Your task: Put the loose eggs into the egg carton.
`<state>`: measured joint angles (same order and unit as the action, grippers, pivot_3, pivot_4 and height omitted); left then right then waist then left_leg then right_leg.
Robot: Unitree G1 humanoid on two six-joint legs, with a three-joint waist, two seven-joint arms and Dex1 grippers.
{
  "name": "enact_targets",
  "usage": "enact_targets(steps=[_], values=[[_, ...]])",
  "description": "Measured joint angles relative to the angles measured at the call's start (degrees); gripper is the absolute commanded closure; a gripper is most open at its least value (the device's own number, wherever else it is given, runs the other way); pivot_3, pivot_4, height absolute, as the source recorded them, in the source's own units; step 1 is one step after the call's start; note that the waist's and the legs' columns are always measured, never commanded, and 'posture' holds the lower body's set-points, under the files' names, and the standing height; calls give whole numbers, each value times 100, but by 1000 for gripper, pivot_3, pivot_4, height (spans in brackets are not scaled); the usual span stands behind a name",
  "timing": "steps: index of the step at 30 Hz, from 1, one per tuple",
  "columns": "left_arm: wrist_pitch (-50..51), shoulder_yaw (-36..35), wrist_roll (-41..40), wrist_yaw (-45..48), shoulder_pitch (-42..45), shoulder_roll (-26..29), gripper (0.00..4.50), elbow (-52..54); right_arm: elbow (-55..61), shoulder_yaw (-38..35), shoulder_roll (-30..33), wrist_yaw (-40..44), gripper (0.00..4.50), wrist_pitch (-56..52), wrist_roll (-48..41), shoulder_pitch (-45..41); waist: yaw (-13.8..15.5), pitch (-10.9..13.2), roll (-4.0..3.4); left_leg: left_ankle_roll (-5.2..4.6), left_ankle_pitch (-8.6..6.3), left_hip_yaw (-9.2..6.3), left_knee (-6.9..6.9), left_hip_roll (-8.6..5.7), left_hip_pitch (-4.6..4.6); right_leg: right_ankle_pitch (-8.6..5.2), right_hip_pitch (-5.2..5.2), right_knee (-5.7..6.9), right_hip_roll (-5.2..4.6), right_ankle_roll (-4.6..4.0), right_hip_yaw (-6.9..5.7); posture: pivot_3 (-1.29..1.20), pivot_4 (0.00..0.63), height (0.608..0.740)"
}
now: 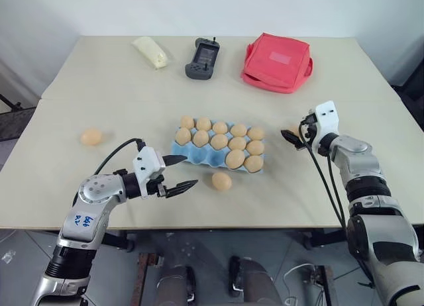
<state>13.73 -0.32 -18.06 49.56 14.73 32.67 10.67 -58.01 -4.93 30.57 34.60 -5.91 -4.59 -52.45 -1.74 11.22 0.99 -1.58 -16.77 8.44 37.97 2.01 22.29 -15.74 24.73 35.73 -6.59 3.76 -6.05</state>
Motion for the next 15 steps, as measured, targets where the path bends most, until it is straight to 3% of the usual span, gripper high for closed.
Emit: enact_targets(steps=[5,9,15], values=[[-1,-131,0,-9,-75,9,840,6,-186,-14,-70,353,2268,336,-21,-91,-14,0,-1,-5,2,2,0,0,-1,4,-1,-10,2,8,3,0,150,740],[-22,-247,0,5,-178,133,840,-17,463,-10,-132,1076,2268,232,-261,50,-28,4,-6,-3,3,0,0,2,-5,4,2,-8,2,7,4,0,150,740],[-198,-782,-127,183,-387,406,840,-339,3418,388,-435,1930,2268,-1141,-946,817,-45,3,-10,2,-2,-4,-3,12,-8,5,5,-6,1,3,3,0,150,740]])
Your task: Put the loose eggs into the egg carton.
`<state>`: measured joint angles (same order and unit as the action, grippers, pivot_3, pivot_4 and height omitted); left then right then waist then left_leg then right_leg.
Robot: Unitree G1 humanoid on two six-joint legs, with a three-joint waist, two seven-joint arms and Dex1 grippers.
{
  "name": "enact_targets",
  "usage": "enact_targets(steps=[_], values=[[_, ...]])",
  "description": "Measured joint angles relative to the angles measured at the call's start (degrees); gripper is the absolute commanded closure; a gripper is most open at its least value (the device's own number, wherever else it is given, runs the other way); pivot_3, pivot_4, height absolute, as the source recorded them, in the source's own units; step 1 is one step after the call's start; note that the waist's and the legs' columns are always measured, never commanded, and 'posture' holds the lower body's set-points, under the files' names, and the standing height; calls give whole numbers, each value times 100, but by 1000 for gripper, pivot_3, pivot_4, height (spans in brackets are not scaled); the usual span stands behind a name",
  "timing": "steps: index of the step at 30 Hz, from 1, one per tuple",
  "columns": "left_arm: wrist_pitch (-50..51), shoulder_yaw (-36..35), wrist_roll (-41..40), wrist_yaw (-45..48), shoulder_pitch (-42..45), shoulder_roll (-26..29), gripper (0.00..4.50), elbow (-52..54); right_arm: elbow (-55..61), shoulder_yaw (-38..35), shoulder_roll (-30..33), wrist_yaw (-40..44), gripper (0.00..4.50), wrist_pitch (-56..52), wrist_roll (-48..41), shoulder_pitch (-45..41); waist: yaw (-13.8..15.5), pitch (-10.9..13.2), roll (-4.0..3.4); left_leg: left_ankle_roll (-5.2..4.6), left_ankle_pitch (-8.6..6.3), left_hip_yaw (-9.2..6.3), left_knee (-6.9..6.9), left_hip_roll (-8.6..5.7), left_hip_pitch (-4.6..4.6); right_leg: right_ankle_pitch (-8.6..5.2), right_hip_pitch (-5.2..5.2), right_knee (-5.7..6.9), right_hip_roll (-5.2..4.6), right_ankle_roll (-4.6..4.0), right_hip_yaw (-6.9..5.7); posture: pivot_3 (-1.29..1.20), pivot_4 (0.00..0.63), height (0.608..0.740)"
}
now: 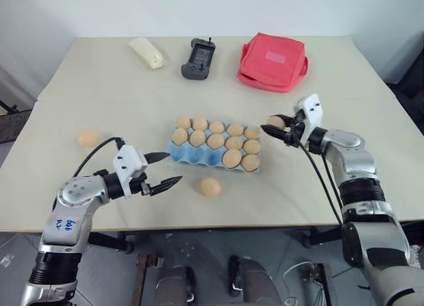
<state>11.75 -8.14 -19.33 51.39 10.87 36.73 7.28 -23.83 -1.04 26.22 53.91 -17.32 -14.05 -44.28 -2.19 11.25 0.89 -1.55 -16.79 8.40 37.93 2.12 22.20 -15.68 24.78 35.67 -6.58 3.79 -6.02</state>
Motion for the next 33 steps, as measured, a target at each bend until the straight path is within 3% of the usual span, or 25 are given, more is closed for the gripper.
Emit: enact_targets(steps=[5,10,13,17,18,24,29,33], values=[[-143,-228,-57,202,-198,158,840,-399,1582,582,-568,-145,2268,-1079,-306,255,25,1,-1,31,-21,-1,0,-1,11,1,19,1,-7,-3,1,0,150,740],[-229,-298,-57,241,-220,222,840,-554,1776,1212,-997,-418,2268,-1162,-105,297,59,0,0,33,-22,1,0,-3,27,2,34,0,-8,-4,-3,0,150,740],[-228,-298,-59,234,-219,221,840,-541,1669,1337,-1084,-487,1614,-1115,3,316,50,0,0,22,-17,5,0,-8,39,3,44,6,-9,-3,-1,0,150,740],[-221,-297,-73,231,-220,221,840,-457,1653,1336,-1046,-487,254,-1001,35,317,43,0,1,4,-8,5,0,-7,41,3,48,14,-7,-2,-3,0,150,740],[-218,-297,-78,232,-223,222,840,-410,1659,1333,-994,-474,37,-997,36,318,45,0,1,4,-8,5,0,-7,41,3,48,12,-7,-2,-3,0,150,740],[-170,-302,-150,297,-234,238,840,-344,2251,752,-64,101,37,-859,-353,804,65,0,1,-6,-10,5,0,-8,50,5,49,-4,-7,1,-5,0,150,740],[-166,-277,-184,598,-207,392,840,-362,2507,193,648,1200,37,78,-824,1638,44,0,1,-9,-15,12,-2,-5,49,5,50,-11,3,2,-9,0,150,740],[-198,-259,-225,1163,-224,925,840,-602,2584,-96,1474,2358,37,318,-1322,2550,66,0,1,-14,-15,15,1,-5,45,5,50,-12,2,1,-12,0,150,740]])
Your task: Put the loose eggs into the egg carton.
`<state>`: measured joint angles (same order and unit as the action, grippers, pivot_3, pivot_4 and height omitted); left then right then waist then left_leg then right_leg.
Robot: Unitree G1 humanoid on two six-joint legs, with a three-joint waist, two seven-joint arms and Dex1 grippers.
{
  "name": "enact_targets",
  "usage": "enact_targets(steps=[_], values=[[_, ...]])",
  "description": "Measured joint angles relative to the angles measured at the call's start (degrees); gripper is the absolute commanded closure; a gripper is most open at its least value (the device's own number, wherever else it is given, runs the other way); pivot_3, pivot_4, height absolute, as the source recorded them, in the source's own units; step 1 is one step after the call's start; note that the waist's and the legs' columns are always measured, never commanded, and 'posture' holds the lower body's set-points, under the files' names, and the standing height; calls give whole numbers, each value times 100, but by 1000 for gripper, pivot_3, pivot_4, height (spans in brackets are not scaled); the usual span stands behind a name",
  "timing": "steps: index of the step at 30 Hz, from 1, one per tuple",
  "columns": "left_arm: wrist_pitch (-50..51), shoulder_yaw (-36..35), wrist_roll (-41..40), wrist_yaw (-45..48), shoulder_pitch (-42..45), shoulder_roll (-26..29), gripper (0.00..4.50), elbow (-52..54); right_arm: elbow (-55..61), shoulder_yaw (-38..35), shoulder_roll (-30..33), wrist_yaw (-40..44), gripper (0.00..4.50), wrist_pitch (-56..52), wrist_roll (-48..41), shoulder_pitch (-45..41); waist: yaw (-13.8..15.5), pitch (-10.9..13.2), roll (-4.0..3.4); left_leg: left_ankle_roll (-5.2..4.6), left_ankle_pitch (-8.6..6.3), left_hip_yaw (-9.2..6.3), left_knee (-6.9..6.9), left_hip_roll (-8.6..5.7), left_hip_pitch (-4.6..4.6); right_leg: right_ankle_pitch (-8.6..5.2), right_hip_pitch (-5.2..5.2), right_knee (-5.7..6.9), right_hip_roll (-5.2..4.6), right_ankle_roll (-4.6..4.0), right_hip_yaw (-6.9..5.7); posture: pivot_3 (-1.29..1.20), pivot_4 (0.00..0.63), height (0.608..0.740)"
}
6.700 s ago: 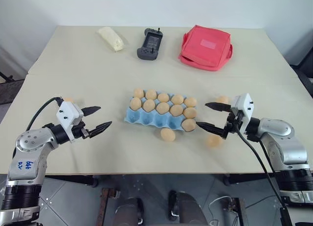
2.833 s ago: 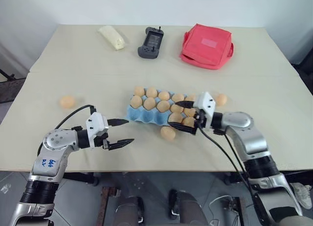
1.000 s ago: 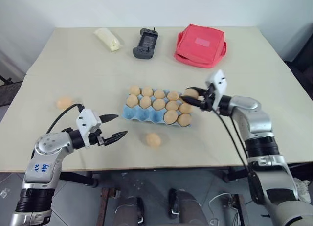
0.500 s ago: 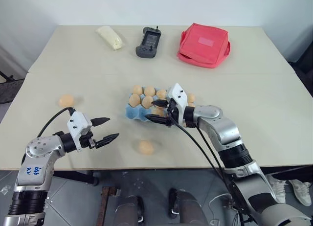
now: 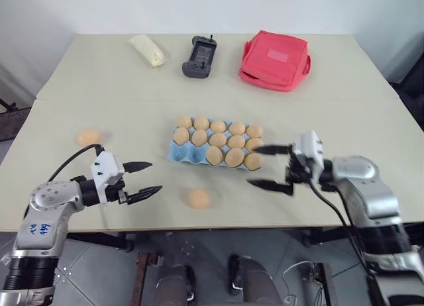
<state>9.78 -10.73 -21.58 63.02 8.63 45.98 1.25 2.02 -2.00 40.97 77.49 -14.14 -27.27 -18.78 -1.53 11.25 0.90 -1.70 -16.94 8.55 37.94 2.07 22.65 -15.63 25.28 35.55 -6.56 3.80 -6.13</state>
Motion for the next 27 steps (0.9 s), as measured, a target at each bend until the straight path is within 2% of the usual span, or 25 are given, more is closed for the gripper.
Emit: enact_targets(steps=[2,5,9,13,19,27], values=[[-50,-32,3,230,-8,228,840,-272,-16,-160,202,235,37,35,-114,156,-29,0,0,-28,-15,17,0,0,-18,2,-2,4,0,-2,0,0,150,740],[-203,-36,-1,593,-21,454,21,-641,-147,-275,271,392,0,364,-106,216,-27,0,0,-1,-28,19,0,9,-32,11,-11,4,0,-18,5,0,150,740],[-468,-77,34,761,-54,506,21,-927,-330,-307,257,375,0,566,-89,215,-1,1,-2,8,-23,9,0,15,-29,15,-8,4,-1,-28,15,0,150,740],[-366,4,1,662,-10,344,21,-546,-332,-308,215,283,0,653,-90,213,24,2,-3,12,-23,7,-2,14,-22,16,-6,-2,-7,-27,14,0,150,740],[86,810,76,4,260,-567,21,390,-222,-306,215,164,0,643,-92,220,82,2,-3,23,-4,18,3,7,-22,21,-9,0,-3,-17,13,0,150,740],[67,1812,862,-1200,744,-1991,21,342,167,-299,229,-25,0,390,-153,529,164,2,-2,-20,-1,16,14,6,-28,28,-21,4,-1,-16,13,0,150,740]])
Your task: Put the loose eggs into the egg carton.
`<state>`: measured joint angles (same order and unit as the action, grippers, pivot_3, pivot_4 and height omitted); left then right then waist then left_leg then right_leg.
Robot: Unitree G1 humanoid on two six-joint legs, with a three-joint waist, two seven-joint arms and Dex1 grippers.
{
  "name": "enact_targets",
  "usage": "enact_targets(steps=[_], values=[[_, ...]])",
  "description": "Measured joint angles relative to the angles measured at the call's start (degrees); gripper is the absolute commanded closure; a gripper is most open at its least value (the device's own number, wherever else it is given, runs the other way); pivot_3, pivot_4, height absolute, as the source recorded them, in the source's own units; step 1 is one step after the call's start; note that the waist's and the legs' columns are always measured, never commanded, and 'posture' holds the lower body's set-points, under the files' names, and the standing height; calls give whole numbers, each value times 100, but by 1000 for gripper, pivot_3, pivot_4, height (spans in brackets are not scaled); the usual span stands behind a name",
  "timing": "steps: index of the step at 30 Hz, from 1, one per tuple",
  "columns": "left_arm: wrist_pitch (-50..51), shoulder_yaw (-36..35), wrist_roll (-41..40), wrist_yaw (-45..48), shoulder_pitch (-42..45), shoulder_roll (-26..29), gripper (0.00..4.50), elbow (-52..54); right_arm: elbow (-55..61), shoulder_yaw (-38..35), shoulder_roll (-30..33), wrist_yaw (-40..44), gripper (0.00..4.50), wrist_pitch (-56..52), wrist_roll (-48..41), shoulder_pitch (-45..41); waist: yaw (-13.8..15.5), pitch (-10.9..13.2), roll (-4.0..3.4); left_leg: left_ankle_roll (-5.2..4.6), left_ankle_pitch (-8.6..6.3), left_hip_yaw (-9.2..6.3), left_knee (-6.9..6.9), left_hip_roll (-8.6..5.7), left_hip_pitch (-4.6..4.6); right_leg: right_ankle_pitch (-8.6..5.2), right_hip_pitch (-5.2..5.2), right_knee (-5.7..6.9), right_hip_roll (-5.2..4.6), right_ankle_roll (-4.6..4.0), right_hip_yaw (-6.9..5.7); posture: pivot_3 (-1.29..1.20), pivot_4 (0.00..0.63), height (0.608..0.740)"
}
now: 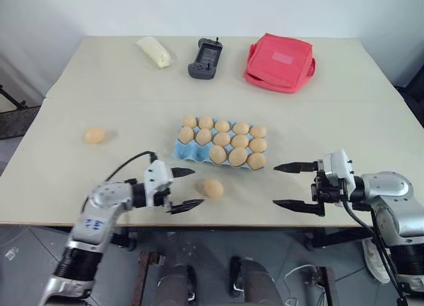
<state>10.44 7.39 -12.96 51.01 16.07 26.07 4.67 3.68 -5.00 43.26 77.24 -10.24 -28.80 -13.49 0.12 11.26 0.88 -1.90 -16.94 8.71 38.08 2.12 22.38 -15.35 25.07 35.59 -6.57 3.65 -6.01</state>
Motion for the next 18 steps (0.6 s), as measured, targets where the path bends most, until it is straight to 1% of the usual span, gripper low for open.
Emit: enact_targets(steps=[2,8,11,15,18], values=[[11,172,54,-154,40,-236,21,-45,137,-5,1,-52,0,-71,-37,103,-3,0,0,-1,0,-2,1,0,-1,2,-3,-2,0,0,1,0,150,740],[-75,574,502,-505,219,-597,21,-427,350,-4,-1,-237,0,-232,-98,190,-7,0,0,-9,5,-6,2,0,-7,3,-10,-1,0,-2,-4,0,150,740],[-124,619,636,-586,286,-681,586,-622,389,-4,-3,-329,0,-248,-99,197,-2,0,0,-9,5,-8,3,0,-7,3,-14,-3,0,-2,-6,0,150,740],[-149,605,624,-538,299,-683,1840,-622,429,-7,-5,-429,0,-251,-109,235,-1,0,0,-13,7,-13,3,1,-8,3,-19,-7,-1,-2,-10,0,150,740],[-149,455,402,-371,287,-607,1840,-480,429,-9,-5,-442,0,-250,-111,283,-6,0,0,-14,8,-14,2,1,-8,3,-19,-7,-1,-2,-11,0,150,740]])
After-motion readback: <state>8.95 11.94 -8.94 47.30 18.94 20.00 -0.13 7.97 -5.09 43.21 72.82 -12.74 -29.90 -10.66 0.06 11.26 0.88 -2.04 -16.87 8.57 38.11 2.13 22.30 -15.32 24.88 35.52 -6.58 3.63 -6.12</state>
